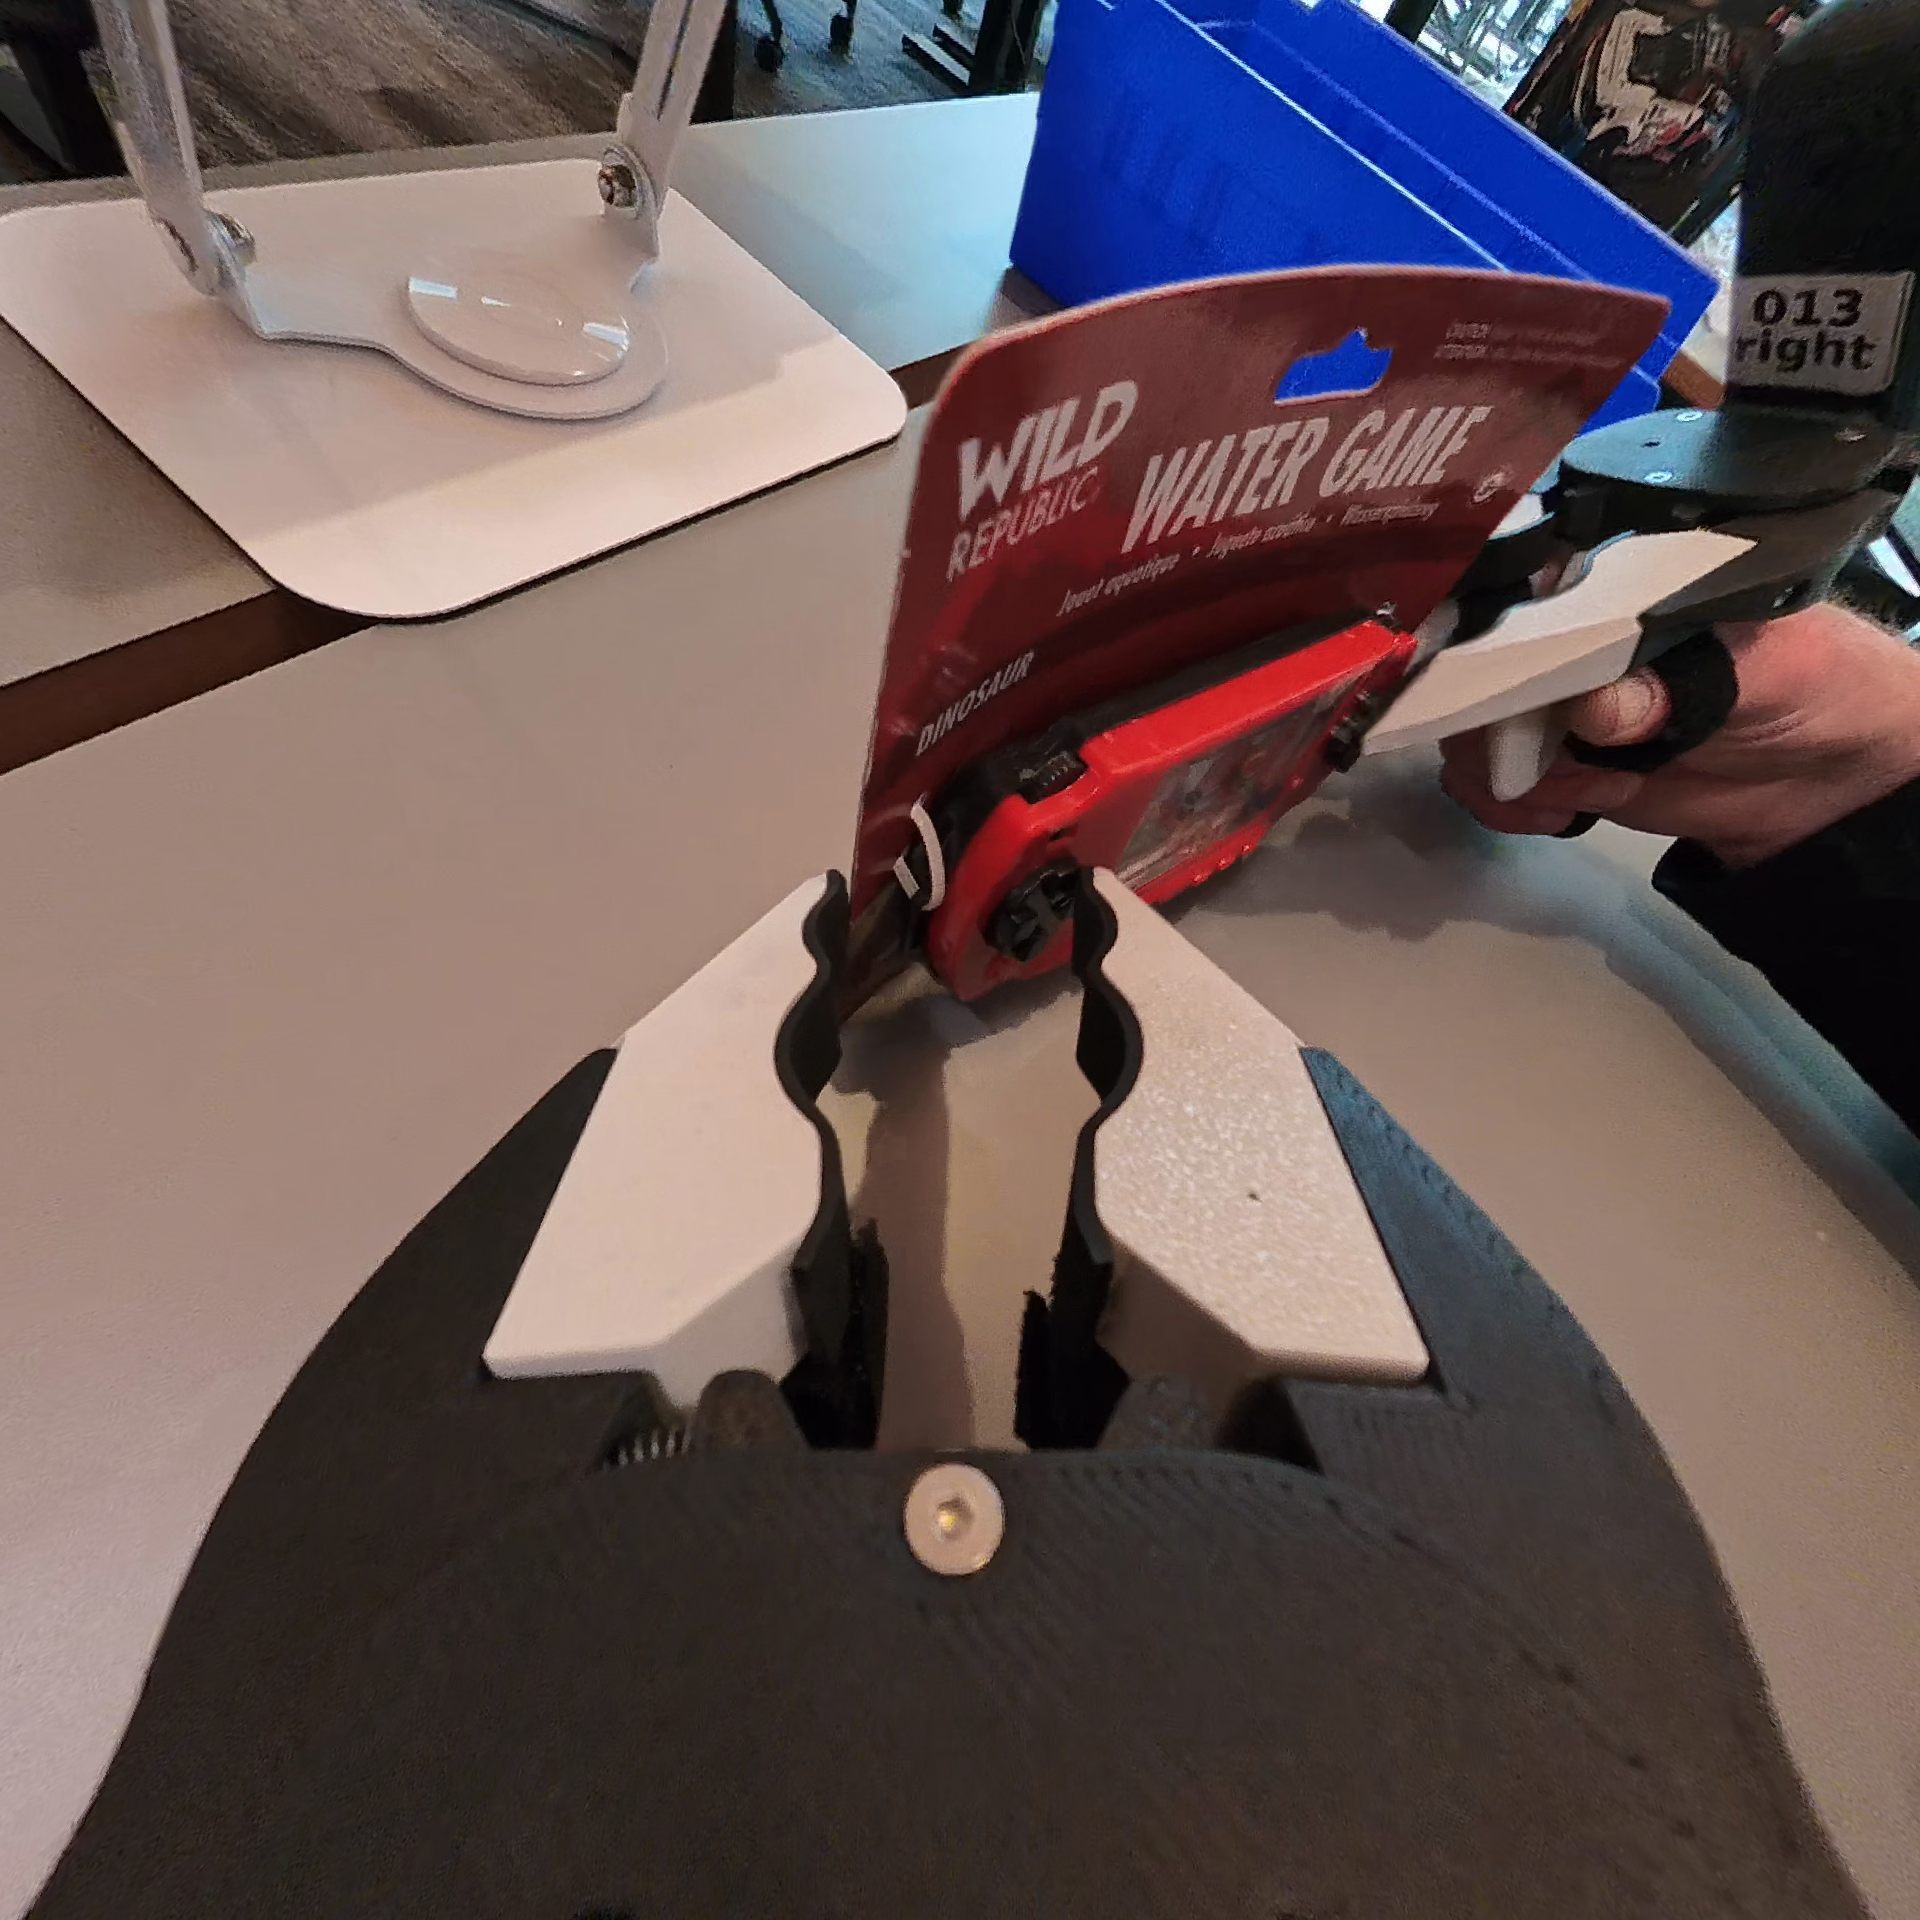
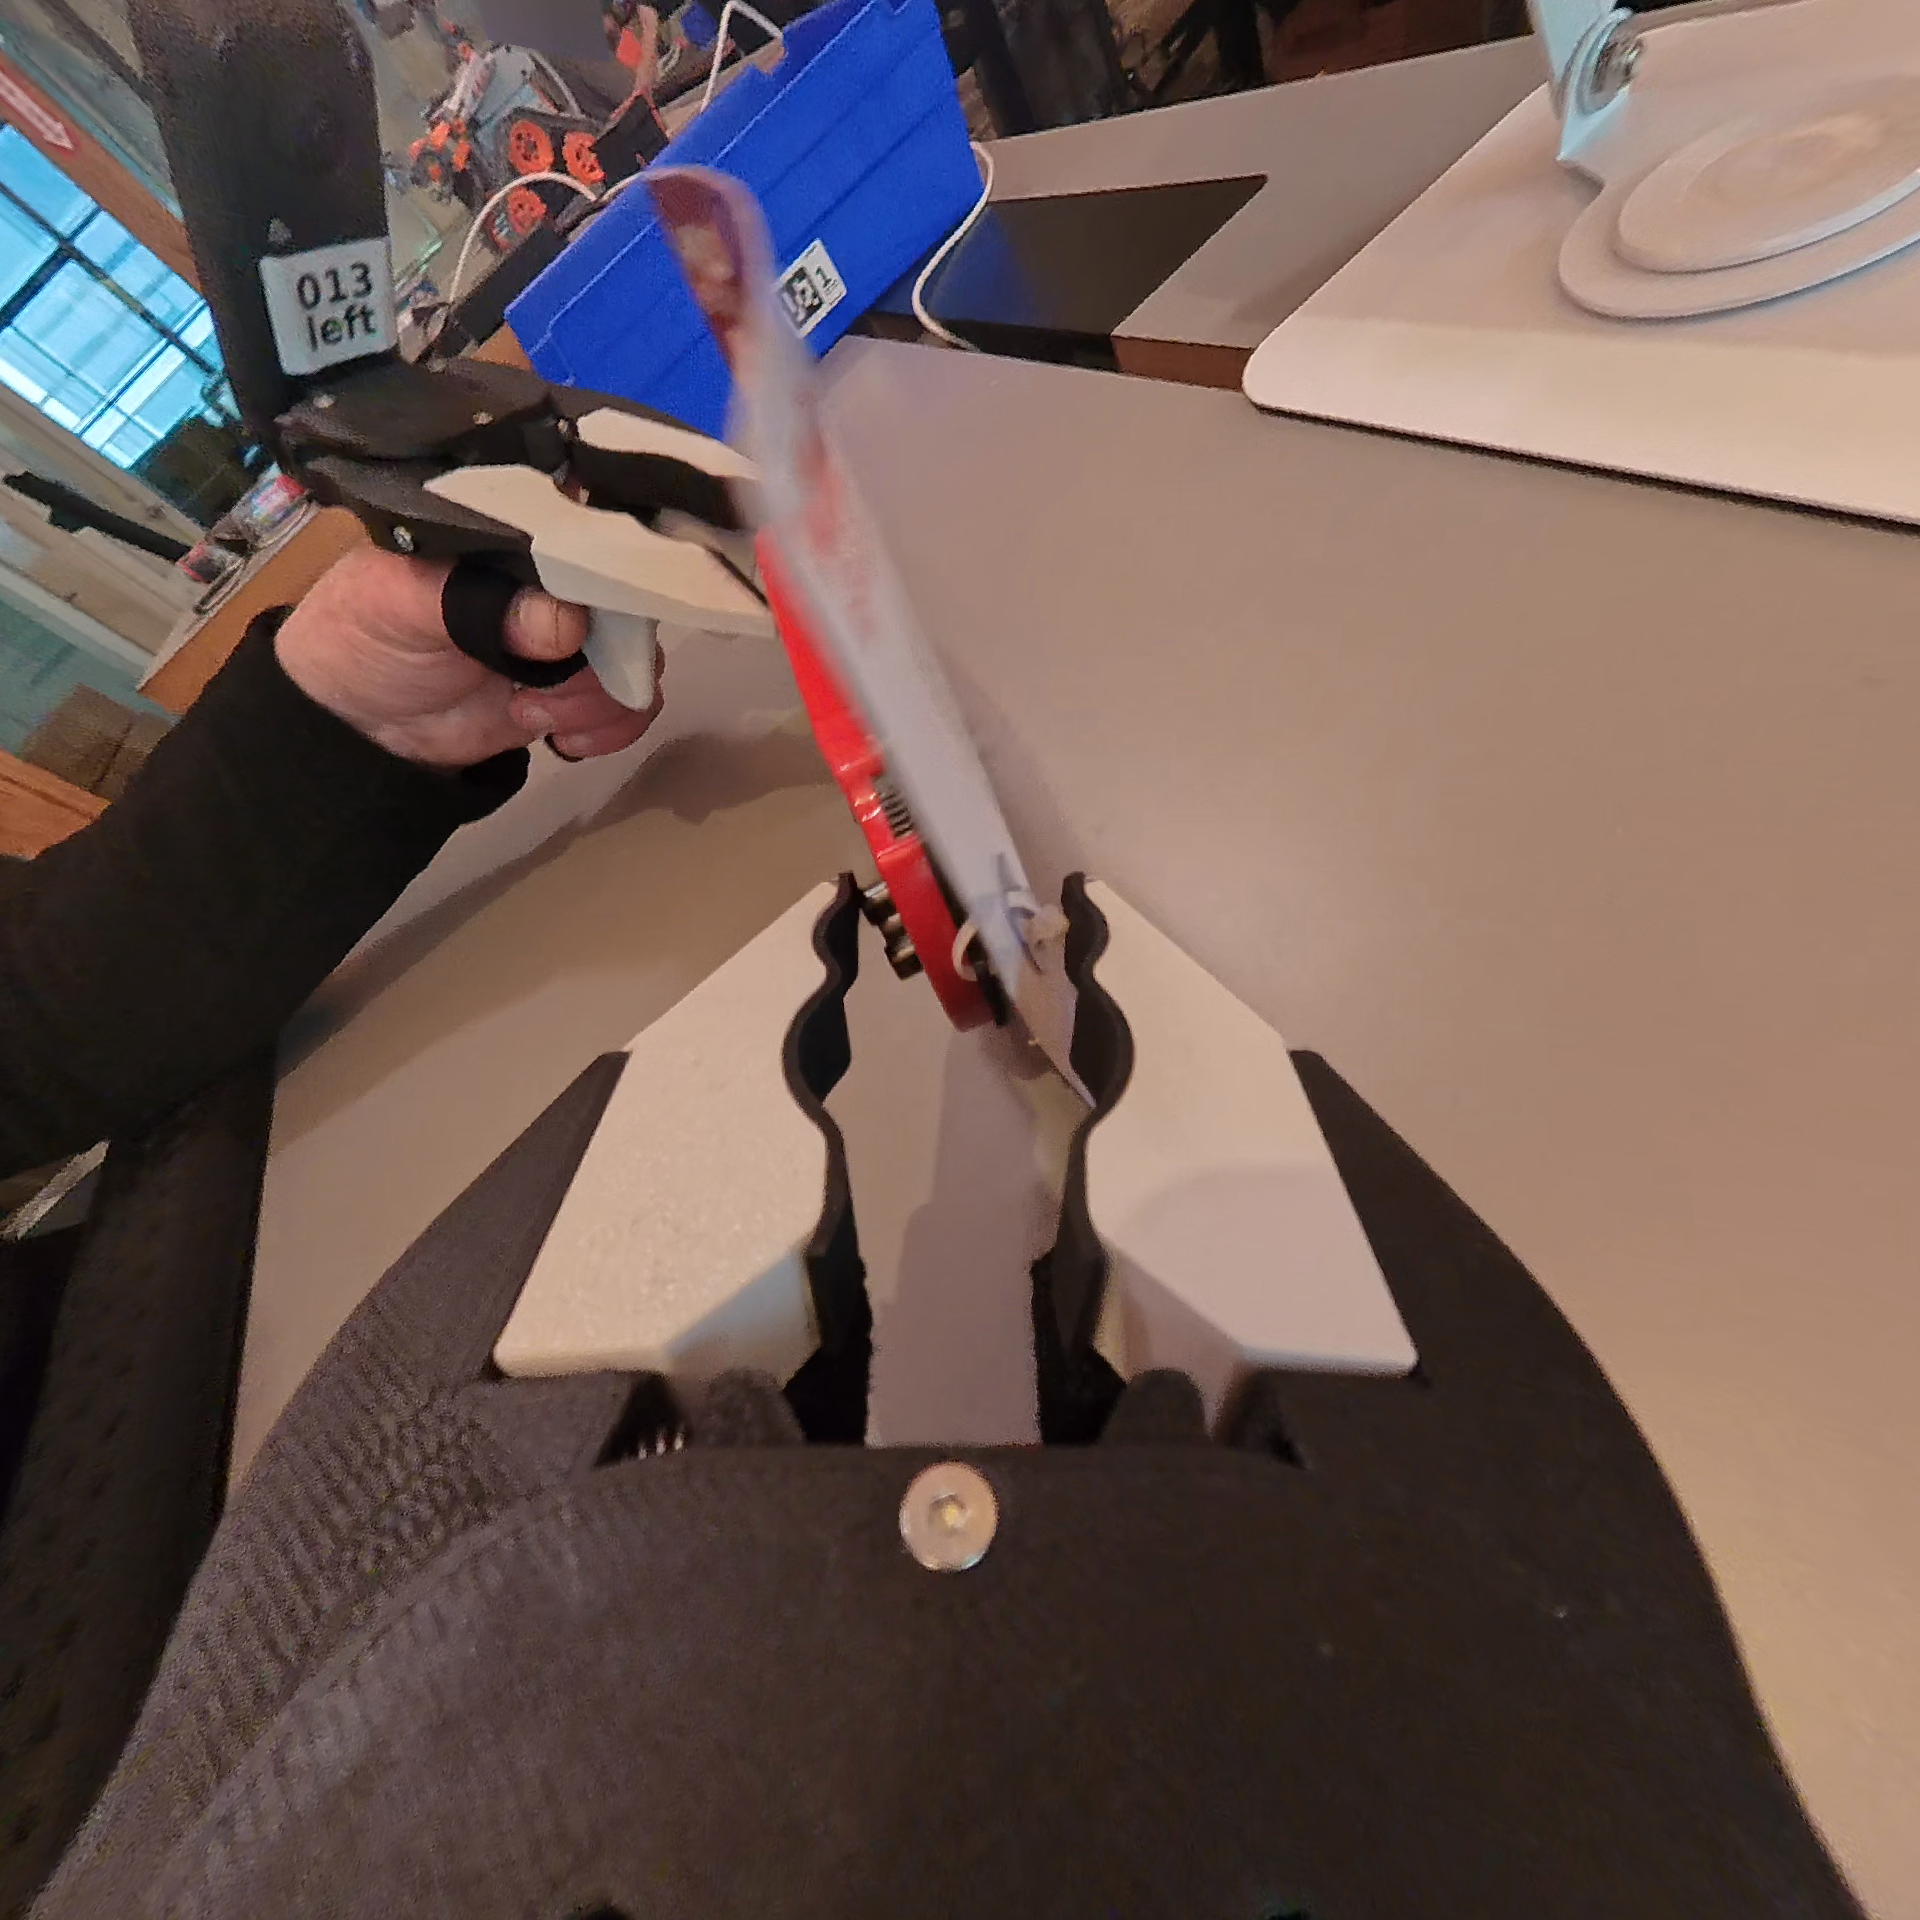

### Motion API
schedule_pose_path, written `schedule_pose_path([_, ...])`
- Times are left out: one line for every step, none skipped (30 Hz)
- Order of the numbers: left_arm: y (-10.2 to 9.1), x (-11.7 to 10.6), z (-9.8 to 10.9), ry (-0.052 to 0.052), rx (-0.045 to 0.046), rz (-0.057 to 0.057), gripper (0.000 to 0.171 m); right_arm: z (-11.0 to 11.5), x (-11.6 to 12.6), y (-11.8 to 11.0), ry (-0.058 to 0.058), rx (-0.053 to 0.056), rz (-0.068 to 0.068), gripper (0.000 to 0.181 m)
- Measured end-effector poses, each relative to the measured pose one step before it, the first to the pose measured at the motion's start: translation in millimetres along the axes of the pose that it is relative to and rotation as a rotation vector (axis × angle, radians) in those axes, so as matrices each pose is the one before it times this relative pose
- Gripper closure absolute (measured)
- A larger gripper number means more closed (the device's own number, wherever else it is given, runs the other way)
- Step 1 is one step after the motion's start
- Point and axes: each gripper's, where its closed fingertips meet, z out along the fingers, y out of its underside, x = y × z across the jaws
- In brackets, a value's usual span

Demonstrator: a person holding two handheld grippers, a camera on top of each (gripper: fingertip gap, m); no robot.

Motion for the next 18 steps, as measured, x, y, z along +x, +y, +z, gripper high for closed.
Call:
schedule_pose_path([-0.57,1.39,-0.96,0.0143,-0.00235,-0.0099,0.131,-0.99,-2.07,2.34,-0.0114,-0.0162,-0.0057,0.14])
schedule_pose_path([-1.89,1.63,-1.11,0.0179,0.00551,-0.022,0.132,-0.93,-2.54,2.33,-0.0104,-0.0159,-0.013,0.137])
schedule_pose_path([-1.45,0.54,-0.96,0.013,0.00121,-0.0222,0.133,-0.73,-2.63,1.48,-0.0092,-0.0085,-0.0194,0.136])
schedule_pose_path([-0.82,-0.46,-0.41,0.0079,-0.00268,-0.0212,0.133,0.1,-1.28,1.86,-0.0033,-0.0098,-0.013,0.138])
schedule_pose_path([0.16,-1.15,0.59,0.0058,-0.00906,-0.0224,0.133,1.2,0.83,3.22,0.0064,-0.0196,-0.0089,0.14])
schedule_pose_path([1.48,-1.68,1.56,0.0029,-0.01341,-0.0191,0.133,1.94,2.9,3.04,0.0177,-0.0147,-0.01,0.143])
schedule_pose_path([1.57,-2.08,1.92,-0.0008,-0.00997,-0.0122,0.133,1.93,3.04,1.78,0.0142,-0.0048,-0.0036,0.143])
schedule_pose_path([0.63,-1.88,1.53,-0.0028,-0.00183,-0.0086,0.133,0.56,1.65,-0.54,0.0012,0.006,0.0065,0.143])
schedule_pose_path([0.27,-0.15,0.71,0.0081,-0.00057,-0.0101,0.133,-0.72,1.49,-1.6,0.0027,0.0098,0.004,0.144])
schedule_pose_path([0.12,1.07,0.12,0.0114,0.00069,0.0044,0.133,-1.48,0.64,-1.75,-0.0001,0.012,0.0017,0.147])
schedule_pose_path([0.21,1.38,-0.09,0.0098,0.00005,0.0099,0.133,-1.38,-0.46,-0.99,-0.0084,0.008,0.0061,0.148])
schedule_pose_path([-0.04,0.9,-0.29,0.0053,0.00055,0.0034,0.133,-0.83,-0.43,-0.2,-0.0062,0.0027,0.0026,0.149])
schedule_pose_path([-0.22,0.28,0.09,0.0019,0.00106,0.0015,0.133,-0.02,0.06,0.38,-0.0018,-0.0011,0.0022,0.149])
schedule_pose_path([-0.08,-0.27,-0.08,-0.0013,0.00148,0.0014,0.133,0.39,-0.31,0.33,-0.0027,-0.0018,0.0032,0.149])
schedule_pose_path([-0.28,-0.19,-0.3,0.0002,0.00263,0.0013,0.133,0.35,-0.24,0.62,-0.0012,-0.0033,-0.0008,0.149])
schedule_pose_path([-0.14,-0.08,-0.38,0.0015,0.00259,0.0011,0.133,0.22,0.03,0.15,0.0009,-0.0021,0.0004,0.149])
schedule_pose_path([0.18,0.02,-0.25,0.0019,0.00056,-0.0008,0.133,0.11,-0.06,-0.26,-0.0003,-0.0003,0.003,0.149])
schedule_pose_path([0.32,-0.07,-0.32,0.0016,-0.00044,-0.0001,0.133,-0.05,0.51,-0.13,0.0042,-0.0008,0.0008,0.15])
